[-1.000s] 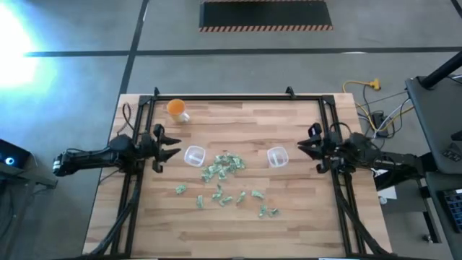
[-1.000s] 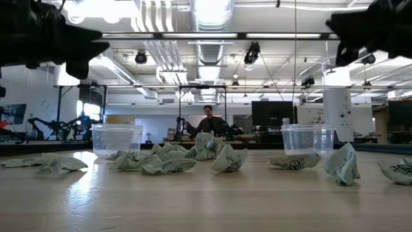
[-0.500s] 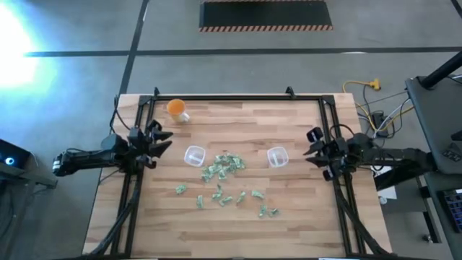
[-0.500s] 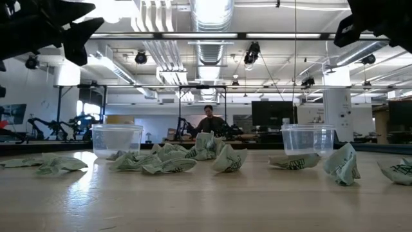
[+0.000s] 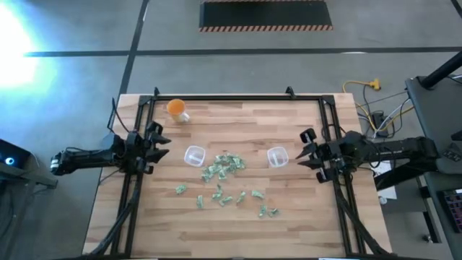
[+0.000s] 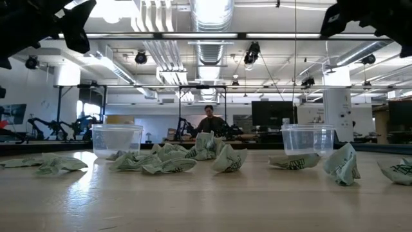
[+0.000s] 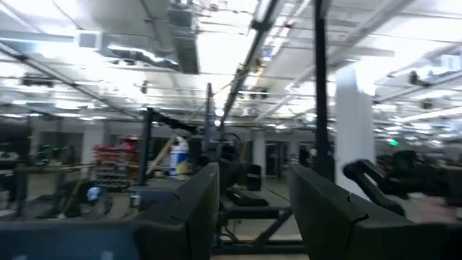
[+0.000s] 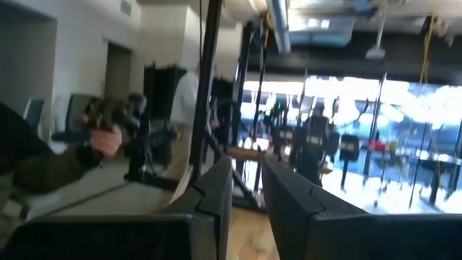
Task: Pick and place Stevia / Truvia into bins
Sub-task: Put the stevia packet into the left transparent container
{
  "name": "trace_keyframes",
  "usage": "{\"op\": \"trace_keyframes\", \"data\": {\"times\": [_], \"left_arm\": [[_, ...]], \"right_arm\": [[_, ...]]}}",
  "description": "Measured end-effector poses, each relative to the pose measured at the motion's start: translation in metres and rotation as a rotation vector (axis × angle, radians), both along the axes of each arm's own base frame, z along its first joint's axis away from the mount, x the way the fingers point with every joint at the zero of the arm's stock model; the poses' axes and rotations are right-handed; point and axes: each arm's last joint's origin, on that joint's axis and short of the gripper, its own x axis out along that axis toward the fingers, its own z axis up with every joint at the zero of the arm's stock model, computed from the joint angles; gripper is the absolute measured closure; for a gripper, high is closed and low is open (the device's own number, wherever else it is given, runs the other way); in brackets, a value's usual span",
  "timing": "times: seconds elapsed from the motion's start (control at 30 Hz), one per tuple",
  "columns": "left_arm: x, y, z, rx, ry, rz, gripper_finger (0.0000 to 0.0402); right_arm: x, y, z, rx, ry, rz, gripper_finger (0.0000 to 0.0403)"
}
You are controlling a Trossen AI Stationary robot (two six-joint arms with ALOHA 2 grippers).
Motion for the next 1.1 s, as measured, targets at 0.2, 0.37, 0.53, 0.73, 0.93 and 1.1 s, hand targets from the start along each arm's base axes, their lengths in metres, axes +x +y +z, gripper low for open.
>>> {"op": "trace_keyframes", "data": {"times": [0.2, 0.37, 0.53, 0.73, 0.93, 1.1], "left_arm": [[0.009, 0.0, 0.001, 0.009, 0.042, -0.028, 0.0253], [0.02, 0.0, 0.009, 0.026, 0.05, -0.07, 0.0253], [0.036, -0.002, 0.016, 0.048, 0.072, -0.136, 0.0253], [0.068, -0.009, 0.023, 0.091, 0.175, -0.194, 0.0253], [0.105, -0.02, 0.028, 0.159, 0.301, -0.243, 0.0253], [0.132, -0.031, 0.027, 0.202, 0.533, -0.203, 0.0253]], "right_arm": [[0.024, 0.003, 0.004, -0.038, 0.117, 0.011, 0.0335], [0.038, 0.007, 0.008, -0.069, 0.15, 0.029, 0.0335], [0.048, 0.008, 0.008, -0.076, 0.193, 0.038, 0.0335], [0.055, 0.009, 0.005, -0.076, 0.24, 0.04, 0.0335], [0.056, 0.009, 0.003, -0.082, 0.253, 0.041, 0.0335], [0.056, 0.012, 0.003, -0.084, 0.253, 0.056, 0.0335]]}}
